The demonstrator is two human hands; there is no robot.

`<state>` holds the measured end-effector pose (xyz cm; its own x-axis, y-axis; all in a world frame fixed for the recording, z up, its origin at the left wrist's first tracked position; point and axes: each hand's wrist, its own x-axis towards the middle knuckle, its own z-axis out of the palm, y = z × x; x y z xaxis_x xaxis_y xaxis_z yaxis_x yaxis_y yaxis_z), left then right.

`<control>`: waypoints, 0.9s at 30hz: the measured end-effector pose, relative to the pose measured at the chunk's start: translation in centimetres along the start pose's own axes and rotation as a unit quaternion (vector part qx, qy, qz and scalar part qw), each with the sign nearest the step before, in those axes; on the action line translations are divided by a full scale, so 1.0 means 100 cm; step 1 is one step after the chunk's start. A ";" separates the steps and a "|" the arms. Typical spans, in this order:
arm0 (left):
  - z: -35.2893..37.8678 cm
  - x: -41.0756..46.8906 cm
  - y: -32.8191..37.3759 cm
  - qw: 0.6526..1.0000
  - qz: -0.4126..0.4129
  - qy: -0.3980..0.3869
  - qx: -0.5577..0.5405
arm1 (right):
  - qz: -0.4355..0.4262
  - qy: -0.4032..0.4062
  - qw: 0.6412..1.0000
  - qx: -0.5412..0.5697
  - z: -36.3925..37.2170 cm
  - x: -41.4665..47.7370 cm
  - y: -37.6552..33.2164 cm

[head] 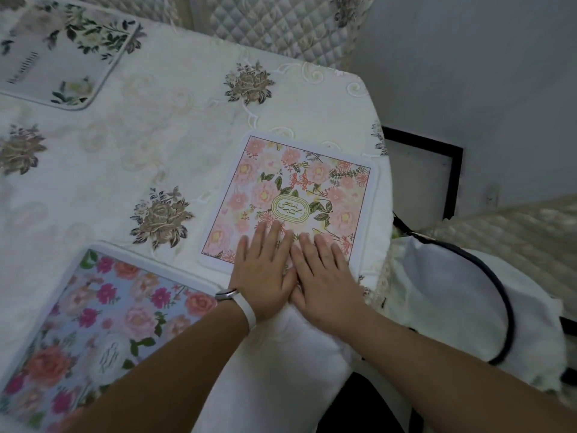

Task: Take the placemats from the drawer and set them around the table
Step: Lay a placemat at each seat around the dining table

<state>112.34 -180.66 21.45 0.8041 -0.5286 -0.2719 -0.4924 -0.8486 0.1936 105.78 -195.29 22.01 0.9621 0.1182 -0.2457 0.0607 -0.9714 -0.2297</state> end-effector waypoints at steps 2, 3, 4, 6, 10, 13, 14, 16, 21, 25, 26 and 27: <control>-0.002 0.003 -0.004 1.000 -0.001 0.006 -0.005 | -0.010 -0.001 1.000 0.004 -0.002 0.007 0.000; -0.004 0.007 -0.007 1.000 -0.003 0.009 -0.003 | -0.023 0.001 1.000 0.002 -0.003 0.013 0.002; -0.006 0.012 -0.012 1.000 -0.009 0.011 -0.002 | -0.035 0.002 0.999 -0.001 -0.006 0.021 0.004; -0.013 0.028 -0.022 0.999 -0.029 0.013 -0.004 | -0.044 0.003 0.999 -0.008 -0.014 0.043 0.009; -0.028 0.072 -0.041 0.999 -0.038 0.032 -0.006 | -0.038 0.009 0.999 -0.006 -0.028 0.094 0.017; -0.039 0.110 -0.051 0.999 -0.022 0.042 0.015 | -0.026 0.024 0.999 -0.016 -0.035 0.126 0.028; -0.044 0.122 -0.054 0.999 -0.012 0.045 0.026 | -0.021 0.025 0.999 -0.014 -0.037 0.136 0.033; -0.053 0.145 -0.057 0.998 0.013 0.043 0.038 | -0.009 0.039 0.999 -0.013 -0.042 0.152 0.040; -0.066 0.188 -0.064 0.997 0.045 0.049 0.038 | 0.024 0.055 0.998 -0.008 -0.055 0.177 0.063; -0.070 0.200 -0.068 0.998 -0.026 0.050 0.012 | 0.069 0.052 0.996 -0.007 -0.063 0.185 0.087; -0.070 0.199 -0.068 0.998 -0.035 0.052 0.009 | 0.086 0.053 0.995 -0.005 -0.064 0.183 0.095; -0.070 0.198 -0.068 0.998 -0.039 0.053 0.008 | 0.101 0.054 0.993 -0.004 -0.065 0.179 0.102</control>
<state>133.96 -185.15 21.38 0.8702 -0.4569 -0.1845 -0.4319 -0.8875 0.1607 125.32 -204.43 21.36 0.9777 -0.1022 -0.1834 -0.1354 -0.9745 -0.1788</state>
